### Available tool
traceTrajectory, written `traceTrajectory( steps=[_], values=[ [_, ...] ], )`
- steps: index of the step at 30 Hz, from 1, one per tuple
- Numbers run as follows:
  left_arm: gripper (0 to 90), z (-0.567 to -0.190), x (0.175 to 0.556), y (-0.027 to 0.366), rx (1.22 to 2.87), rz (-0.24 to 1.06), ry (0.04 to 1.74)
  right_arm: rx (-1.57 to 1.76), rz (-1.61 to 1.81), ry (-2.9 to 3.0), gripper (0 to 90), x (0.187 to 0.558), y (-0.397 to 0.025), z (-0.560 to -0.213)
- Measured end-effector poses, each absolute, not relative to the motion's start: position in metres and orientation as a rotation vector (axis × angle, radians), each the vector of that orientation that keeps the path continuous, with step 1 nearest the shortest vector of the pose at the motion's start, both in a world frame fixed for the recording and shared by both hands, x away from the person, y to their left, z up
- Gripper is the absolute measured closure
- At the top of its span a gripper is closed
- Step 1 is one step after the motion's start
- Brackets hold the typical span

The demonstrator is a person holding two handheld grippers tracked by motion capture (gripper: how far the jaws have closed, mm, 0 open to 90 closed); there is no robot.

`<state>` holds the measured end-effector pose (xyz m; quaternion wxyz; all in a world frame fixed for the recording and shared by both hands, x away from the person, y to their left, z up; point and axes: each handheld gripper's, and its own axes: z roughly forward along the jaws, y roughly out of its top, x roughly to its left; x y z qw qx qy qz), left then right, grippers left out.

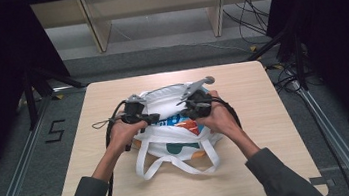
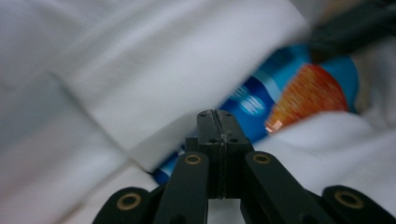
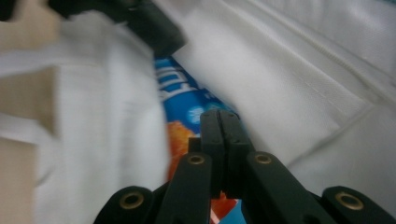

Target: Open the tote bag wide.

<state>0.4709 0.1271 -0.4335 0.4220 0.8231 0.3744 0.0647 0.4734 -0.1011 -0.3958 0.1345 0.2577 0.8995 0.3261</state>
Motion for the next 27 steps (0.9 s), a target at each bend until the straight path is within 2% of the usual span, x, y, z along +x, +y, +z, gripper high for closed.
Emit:
traceTrajectory(
  steps=[6, 10, 12, 15, 20, 27],
  values=[
    [89.6, -0.462, 0.429, 0.132, 2.256, 0.116, 0.813, 0.820, 0.746, 2.543, 90.0, 0.525, -0.083, -0.418],
    [89.7, -0.477, 0.411, 0.138, 2.213, 0.112, 0.818, 1.012, 0.681, 2.512, 90.0, 0.565, -0.089, -0.439],
    [89.7, -0.477, 0.411, 0.137, 2.226, 0.158, 0.811, 1.088, 0.638, 2.501, 90.0, 0.575, -0.093, -0.454],
    [89.6, -0.466, 0.414, 0.136, 2.247, 0.145, 0.789, 1.107, 0.700, 2.518, 90.0, 0.582, -0.103, -0.456],
    [87.7, -0.435, 0.434, 0.139, 2.115, 0.218, 0.818, 1.049, 0.864, 2.486, 89.9, 0.553, -0.119, -0.414],
    [87.9, -0.419, 0.491, 0.130, 2.111, 0.316, 0.943, 0.791, 0.795, 2.637, 89.4, 0.487, -0.138, -0.406]
  ],
)
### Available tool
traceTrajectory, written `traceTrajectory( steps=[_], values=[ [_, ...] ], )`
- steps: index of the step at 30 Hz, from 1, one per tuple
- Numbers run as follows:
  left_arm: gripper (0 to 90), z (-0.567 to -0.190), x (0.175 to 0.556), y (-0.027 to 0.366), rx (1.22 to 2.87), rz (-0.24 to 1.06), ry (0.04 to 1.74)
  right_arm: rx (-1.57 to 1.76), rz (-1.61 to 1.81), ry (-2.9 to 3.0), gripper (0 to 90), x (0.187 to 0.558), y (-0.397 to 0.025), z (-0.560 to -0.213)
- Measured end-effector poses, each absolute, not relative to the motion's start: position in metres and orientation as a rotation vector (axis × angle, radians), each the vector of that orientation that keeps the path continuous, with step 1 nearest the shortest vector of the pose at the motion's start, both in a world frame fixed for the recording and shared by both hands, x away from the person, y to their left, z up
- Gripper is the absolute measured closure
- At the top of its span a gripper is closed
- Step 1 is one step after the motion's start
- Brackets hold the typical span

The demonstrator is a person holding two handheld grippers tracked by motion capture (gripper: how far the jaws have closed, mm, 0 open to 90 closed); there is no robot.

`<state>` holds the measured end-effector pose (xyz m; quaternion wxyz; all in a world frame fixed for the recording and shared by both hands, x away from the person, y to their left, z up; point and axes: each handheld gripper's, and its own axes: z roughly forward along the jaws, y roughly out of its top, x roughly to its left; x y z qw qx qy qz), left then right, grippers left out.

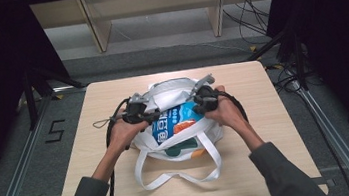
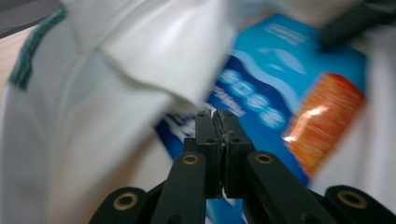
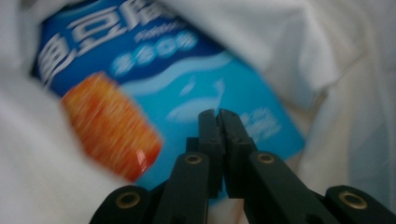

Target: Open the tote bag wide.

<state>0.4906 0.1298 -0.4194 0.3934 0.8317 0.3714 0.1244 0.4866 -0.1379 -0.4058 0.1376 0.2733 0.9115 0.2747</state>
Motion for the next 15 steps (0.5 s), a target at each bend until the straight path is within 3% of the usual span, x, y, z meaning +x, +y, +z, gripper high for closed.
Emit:
traceTrajectory(
  steps=[4, 6, 8, 11, 15],
  values=[
    [89.3, -0.438, 0.517, 0.148, 2.160, 0.391, 1.077, 0.820, 0.819, 2.622, 90.0, 0.461, -0.171, -0.416],
    [89.7, -0.453, 0.525, 0.163, 2.096, 0.294, 1.147, 0.861, 0.841, 2.639, 90.0, 0.452, -0.185, -0.448],
    [89.7, -0.454, 0.523, 0.163, 2.086, 0.318, 1.158, 0.845, 0.923, 2.604, 90.0, 0.451, -0.186, -0.462],
    [89.5, -0.446, 0.521, 0.160, 2.104, 0.330, 1.161, 0.852, 0.826, 2.612, 90.0, 0.451, -0.179, -0.452],
    [88.2, -0.429, 0.511, 0.159, 2.014, 0.277, 1.079, 0.808, 1.007, 2.484, 87.6, 0.449, -0.177, -0.416]
  ],
)
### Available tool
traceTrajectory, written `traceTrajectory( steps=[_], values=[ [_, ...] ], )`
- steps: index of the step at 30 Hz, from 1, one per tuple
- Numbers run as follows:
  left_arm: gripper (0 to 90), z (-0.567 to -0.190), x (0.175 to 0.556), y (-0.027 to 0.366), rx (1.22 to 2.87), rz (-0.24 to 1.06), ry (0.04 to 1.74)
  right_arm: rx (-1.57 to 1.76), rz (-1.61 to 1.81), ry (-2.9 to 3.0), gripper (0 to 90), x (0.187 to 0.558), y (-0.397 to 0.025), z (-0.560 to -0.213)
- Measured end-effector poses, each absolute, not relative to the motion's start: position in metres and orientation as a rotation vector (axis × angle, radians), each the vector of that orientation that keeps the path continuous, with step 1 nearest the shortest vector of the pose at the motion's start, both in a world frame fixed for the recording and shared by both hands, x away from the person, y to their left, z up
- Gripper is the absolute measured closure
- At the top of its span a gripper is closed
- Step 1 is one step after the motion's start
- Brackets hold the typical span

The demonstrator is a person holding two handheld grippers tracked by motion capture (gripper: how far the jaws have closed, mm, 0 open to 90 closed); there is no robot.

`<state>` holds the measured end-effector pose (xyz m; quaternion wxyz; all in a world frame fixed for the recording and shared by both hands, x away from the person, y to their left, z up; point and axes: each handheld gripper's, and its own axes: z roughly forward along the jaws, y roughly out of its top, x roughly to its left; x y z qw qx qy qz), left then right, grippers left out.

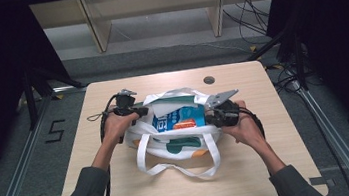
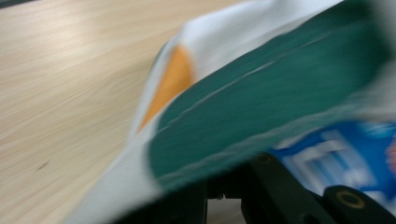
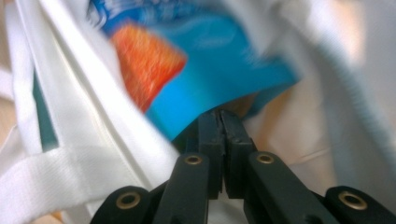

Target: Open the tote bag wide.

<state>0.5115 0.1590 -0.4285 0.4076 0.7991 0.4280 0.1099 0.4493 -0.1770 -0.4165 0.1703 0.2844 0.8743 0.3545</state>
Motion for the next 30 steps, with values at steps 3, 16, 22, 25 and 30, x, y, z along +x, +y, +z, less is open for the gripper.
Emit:
traceTrajectory(
  steps=[3, 16, 22, 25, 30],
  values=[
    [87.4, -0.418, 0.511, 0.154, 2.007, 0.287, 1.041, 0.829, 1.118, 2.423, 89.3, 0.465, -0.178, -0.390],
    [89.7, -0.453, 0.530, 0.176, 2.022, 0.325, 1.146, 1.139, 0.753, 2.524, 90.0, 0.577, -0.168, -0.478],
    [89.3, -0.448, 0.527, 0.173, 2.011, 0.333, 1.185, 1.204, 0.840, 2.506, 90.0, 0.572, -0.172, -0.472],
    [86.5, -0.438, 0.515, 0.171, 2.005, 0.329, 1.123, 1.192, 0.993, 2.429, 87.7, 0.561, -0.182, -0.439],
    [85.4, -0.425, 0.493, 0.158, 2.018, 0.311, 1.011, 1.019, 1.083, 2.450, 87.8, 0.522, -0.178, -0.398]
  ],
)
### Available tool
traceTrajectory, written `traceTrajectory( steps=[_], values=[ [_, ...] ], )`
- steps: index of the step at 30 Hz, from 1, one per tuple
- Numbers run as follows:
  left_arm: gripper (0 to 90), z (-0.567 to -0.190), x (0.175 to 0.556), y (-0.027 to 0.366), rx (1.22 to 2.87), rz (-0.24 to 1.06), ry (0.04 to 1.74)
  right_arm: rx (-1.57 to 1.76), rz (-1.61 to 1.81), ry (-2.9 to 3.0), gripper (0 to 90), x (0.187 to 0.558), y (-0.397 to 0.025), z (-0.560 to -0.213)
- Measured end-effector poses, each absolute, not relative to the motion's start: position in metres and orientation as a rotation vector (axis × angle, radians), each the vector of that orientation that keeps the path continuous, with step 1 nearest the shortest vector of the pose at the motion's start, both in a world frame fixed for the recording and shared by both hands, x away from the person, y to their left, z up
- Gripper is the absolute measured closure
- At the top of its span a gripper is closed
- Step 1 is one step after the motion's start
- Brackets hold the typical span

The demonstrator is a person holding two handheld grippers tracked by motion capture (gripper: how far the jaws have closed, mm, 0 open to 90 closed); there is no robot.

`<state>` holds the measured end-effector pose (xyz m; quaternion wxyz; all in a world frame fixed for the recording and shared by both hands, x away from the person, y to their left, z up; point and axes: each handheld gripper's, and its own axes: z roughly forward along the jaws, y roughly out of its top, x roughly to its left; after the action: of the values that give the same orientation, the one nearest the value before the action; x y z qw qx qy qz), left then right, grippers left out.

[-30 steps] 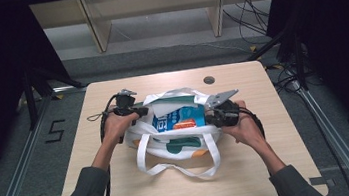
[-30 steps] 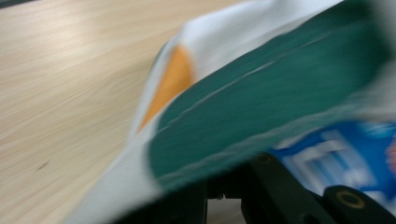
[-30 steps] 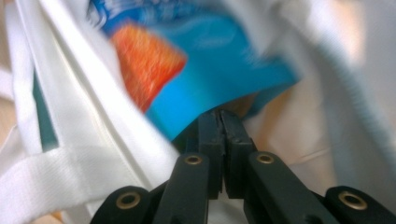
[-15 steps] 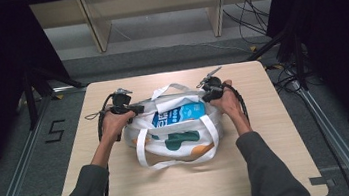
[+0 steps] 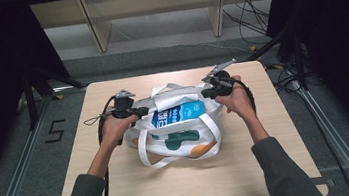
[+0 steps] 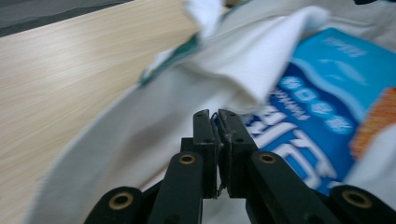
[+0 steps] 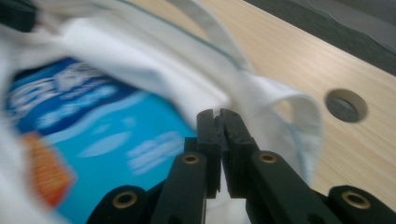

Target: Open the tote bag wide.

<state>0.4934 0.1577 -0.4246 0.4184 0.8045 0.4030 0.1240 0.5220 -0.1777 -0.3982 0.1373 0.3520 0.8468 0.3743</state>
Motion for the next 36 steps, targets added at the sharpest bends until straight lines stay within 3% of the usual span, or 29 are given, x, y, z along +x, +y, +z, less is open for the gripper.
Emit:
traceTrajectory(
  steps=[4, 11, 16, 26, 36],
  values=[
    [85.2, -0.430, 0.481, 0.157, 2.064, 0.296, 0.974, 0.822, 0.952, 2.568, 90.0, 0.474, -0.172, -0.406],
    [88.2, -0.450, 0.471, 0.170, 2.006, 0.201, 0.990, 0.844, 0.986, 2.656, 90.0, 0.414, -0.188, -0.441],
    [89.3, -0.452, 0.465, 0.171, 2.078, 0.249, 0.962, 0.846, 0.938, 2.641, 90.0, 0.407, -0.185, -0.463],
    [88.5, -0.445, 0.453, 0.180, 2.034, 0.247, 0.953, 0.799, 1.067, 2.524, 89.7, 0.408, -0.190, -0.428],
    [85.8, -0.433, 0.447, 0.177, 1.981, 0.247, 0.934, 0.831, 1.146, 2.432, 87.1, 0.412, -0.195, -0.416]
  ],
)
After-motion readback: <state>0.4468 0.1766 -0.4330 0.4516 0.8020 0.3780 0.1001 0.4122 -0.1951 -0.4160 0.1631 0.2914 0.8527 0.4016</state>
